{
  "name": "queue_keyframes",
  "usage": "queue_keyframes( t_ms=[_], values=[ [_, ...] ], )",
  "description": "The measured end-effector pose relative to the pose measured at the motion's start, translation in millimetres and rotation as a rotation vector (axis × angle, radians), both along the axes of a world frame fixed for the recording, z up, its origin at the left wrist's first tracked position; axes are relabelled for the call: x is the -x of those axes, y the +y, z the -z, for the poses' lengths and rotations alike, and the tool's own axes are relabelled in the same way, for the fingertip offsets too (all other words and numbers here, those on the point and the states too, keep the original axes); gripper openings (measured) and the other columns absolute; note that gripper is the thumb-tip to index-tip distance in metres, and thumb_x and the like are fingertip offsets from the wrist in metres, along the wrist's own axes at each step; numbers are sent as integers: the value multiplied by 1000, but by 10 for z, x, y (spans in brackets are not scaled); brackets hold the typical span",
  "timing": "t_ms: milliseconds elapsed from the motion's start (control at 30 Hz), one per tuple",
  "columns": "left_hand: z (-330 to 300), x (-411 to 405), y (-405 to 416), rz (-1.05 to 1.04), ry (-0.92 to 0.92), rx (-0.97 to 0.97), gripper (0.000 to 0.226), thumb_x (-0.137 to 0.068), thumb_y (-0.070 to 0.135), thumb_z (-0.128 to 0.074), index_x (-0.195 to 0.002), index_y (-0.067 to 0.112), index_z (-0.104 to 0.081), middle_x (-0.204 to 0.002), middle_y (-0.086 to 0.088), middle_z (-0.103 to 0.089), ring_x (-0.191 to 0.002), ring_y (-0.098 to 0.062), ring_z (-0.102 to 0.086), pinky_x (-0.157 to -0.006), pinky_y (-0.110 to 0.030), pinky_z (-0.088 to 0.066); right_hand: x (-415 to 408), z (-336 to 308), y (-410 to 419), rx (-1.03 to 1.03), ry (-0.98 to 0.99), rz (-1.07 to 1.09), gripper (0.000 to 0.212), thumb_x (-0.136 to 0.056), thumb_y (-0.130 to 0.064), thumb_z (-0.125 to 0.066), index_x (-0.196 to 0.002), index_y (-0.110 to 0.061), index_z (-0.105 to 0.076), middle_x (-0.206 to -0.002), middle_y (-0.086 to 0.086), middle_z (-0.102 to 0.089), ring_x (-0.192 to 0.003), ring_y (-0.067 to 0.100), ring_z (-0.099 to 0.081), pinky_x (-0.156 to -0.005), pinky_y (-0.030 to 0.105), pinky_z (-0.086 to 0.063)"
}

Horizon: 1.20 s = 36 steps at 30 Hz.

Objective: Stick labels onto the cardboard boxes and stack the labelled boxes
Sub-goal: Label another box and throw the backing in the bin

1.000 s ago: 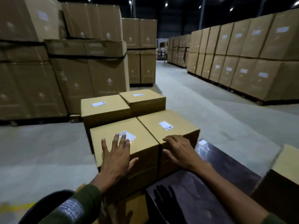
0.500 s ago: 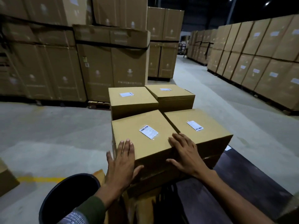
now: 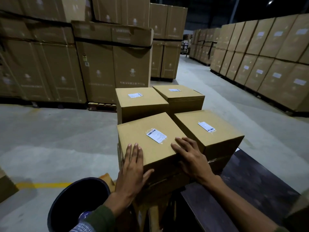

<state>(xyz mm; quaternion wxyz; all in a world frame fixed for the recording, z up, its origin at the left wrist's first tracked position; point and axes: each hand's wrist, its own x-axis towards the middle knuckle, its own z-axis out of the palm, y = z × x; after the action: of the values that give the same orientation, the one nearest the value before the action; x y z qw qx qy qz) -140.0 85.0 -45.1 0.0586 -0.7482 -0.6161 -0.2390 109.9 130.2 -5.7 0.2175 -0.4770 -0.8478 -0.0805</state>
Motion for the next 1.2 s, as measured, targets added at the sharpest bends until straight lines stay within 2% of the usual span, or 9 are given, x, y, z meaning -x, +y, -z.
queue_keyframes(
  t_ms=[100,233,333,533,700,1000,1133,1200],
  values=[
    [-52,74,-160,8,33,-22,99,-69,53,-80,-142,-2,-43,-149,-21,-43,-140,-38,-35,-99,-54,-47,50,41,-217,-7,9,14,82,-71,-19,-80,-143,-29,-42,-152,1,-41,-138,27,-34,-64,41,-61],
    [-145,152,-445,42,92,-51,98,-66,56,-81,-139,-1,-48,-145,-20,-48,-137,-38,-40,-91,-54,-53,93,48,-579,-25,58,15,75,-75,-32,-80,-142,-30,-45,-149,0,-46,-134,26,-38,-61,41,-60],
    [-166,169,-766,65,136,-43,92,-71,58,-75,-138,1,-49,-145,-18,-48,-138,-37,-40,-88,-56,-55,69,68,-978,-40,77,25,74,-76,-36,-80,-141,-29,-46,-146,1,-48,-131,26,-40,-59,40,-59],
    [-191,169,-1428,134,178,-47,84,-81,61,-53,-140,2,-47,-147,-17,-47,-140,-34,-38,-94,-57,-51,14,207,-1740,-52,93,107,79,-74,-35,-82,-142,-29,-43,-148,0,-45,-134,26,-37,-66,44,-61],
    [-249,47,-1935,293,209,-80,80,-83,59,-46,-138,0,-50,-144,-19,-49,-137,-35,-42,-91,-58,-53,-134,281,-2524,-69,129,220,75,-77,-36,-79,-142,-26,-45,-148,1,-45,-133,27,-38,-68,44,-60],
    [-404,-829,-2195,587,163,-195,80,-88,61,-39,-138,-1,-51,-144,-18,-49,-137,-34,-42,-93,-59,-51,-824,22,-3604,-151,126,516,73,-71,-35,-83,-137,-25,-53,-143,-1,-50,-129,26,-43,-61,35,-58],
    [-415,-1382,-2060,764,165,-212,78,-87,59,-49,-137,-2,-51,-143,-20,-50,-134,-36,-45,-93,-57,-52,-1158,12,-3887,-149,118,688,73,-71,-34,-84,-137,-27,-51,-144,-2,-49,-129,26,-42,-56,36,-58],
    [-368,-1655,-1947,866,143,-176,79,-86,58,-50,-140,1,-45,-145,-19,-48,-137,-36,-42,-90,-59,-52,-1299,18,-3991,-142,123,772,74,-70,-31,-84,-137,-28,-51,-144,-2,-50,-129,26,-43,-56,37,-59]
  ],
)
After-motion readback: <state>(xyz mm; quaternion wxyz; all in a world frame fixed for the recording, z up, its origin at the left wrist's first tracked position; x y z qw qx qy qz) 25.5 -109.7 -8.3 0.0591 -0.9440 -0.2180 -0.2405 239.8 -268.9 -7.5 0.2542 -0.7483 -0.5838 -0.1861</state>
